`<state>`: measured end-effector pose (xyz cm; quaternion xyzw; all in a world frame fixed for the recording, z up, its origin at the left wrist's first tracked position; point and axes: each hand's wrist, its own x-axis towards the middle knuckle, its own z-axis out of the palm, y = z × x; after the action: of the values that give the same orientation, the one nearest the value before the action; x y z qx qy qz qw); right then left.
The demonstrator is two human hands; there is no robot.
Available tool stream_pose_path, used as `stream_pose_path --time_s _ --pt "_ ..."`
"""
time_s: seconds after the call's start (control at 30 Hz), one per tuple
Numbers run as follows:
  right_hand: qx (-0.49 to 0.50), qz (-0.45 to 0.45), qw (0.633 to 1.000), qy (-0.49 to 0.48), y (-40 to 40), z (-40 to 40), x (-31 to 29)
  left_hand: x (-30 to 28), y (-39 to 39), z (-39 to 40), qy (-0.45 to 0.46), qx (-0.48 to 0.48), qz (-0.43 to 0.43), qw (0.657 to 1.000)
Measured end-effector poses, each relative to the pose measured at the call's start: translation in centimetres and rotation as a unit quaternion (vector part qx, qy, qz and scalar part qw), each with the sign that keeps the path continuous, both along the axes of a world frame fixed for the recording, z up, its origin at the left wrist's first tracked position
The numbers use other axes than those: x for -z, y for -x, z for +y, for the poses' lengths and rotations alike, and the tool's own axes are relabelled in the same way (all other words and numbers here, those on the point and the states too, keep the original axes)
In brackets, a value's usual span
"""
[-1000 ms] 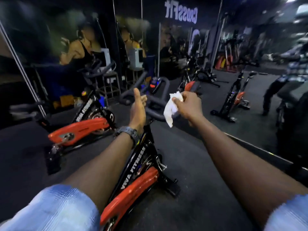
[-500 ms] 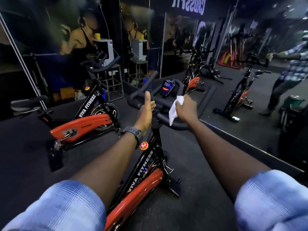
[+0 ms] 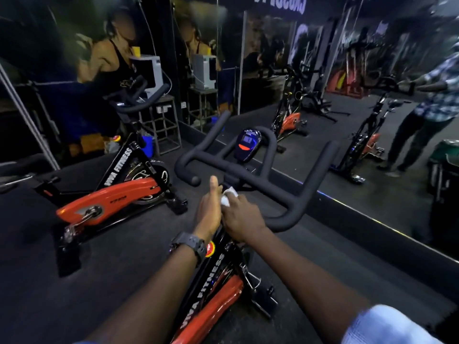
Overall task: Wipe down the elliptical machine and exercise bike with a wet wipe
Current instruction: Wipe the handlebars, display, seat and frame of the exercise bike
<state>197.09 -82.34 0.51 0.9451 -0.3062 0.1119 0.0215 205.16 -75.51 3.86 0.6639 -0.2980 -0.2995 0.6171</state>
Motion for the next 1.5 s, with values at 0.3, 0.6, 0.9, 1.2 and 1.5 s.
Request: stream_pose_path --time_s 0.3,0.6,0.9,1.2,1.5 --pt "-0.003 -0.061 0.998 0.015 1.2 0.2 1.0 -0.2 -1.8 -1.3 0.023 0.059 -0.026 0.998" --pt "0.002 -0.126 0.991 0.044 0.9 0.5 -1.0 -0.8 -3.3 -2.1 0.034 0.094 -0.054 0.994" --pt "0.040 0.040 0.998 -0.031 -0.9 -0.2 -1.7 0.9 -2.5 -3.5 0.033 0.074 -0.004 0.997" --pt "0.125 -0.039 0.991 -0.037 -1.5 -0.1 -1.5 0.9 -3.5 -3.2 0.000 0.075 -0.026 0.997" --pt "-0.011 -0.043 0.998 0.052 5.8 -1.5 1.7 0.5 -2.7 -4.0 0.044 0.087 -0.003 0.995"
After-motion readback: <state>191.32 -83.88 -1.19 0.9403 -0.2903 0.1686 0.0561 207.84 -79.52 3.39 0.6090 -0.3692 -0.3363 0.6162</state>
